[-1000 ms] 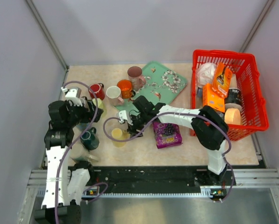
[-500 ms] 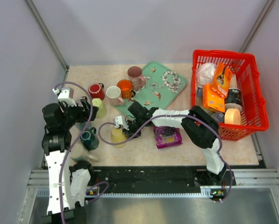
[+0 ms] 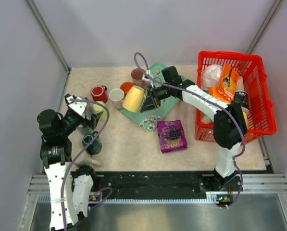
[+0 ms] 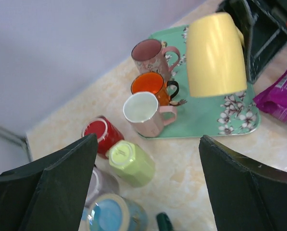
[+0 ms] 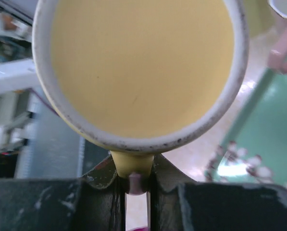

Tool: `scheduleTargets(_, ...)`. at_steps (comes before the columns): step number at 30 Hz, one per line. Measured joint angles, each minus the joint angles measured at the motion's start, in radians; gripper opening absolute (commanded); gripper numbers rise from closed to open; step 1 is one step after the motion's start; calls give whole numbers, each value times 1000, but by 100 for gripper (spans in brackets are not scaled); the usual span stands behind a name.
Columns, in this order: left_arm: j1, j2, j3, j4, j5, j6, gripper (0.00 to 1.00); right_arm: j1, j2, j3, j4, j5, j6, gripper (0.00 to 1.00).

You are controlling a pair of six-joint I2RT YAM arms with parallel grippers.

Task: Turn the mug right side up
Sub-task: Turn over the cup at the center of the board.

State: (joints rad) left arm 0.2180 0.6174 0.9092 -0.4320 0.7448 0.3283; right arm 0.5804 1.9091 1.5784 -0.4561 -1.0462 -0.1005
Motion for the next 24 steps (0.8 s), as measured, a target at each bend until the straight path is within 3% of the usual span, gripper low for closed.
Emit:
scheduleTargets(2,-10,22,11,12,71,128,91,-15,-9,-9,100,-107,166,0)
scheduleTargets(5,-45,62,34,26,158,320,89,-6,-21,-115,505,-249,584,0)
scheduleTargets(9,-165,77,31,58,211,572,88,9,-21,-158,723,-353,901,0)
scheduleTargets(16,-366,106,-18,170,190,687,72,13,-26,-158,839,-415,1070,0)
scheduleTargets(21,-508,144,-122,356,44,683,56,13,-27,-158,830,-423,1110,0)
scheduleTargets(24,-554,187,-151,438,-39,685,37,10,-26,-158,814,-421,1127,0)
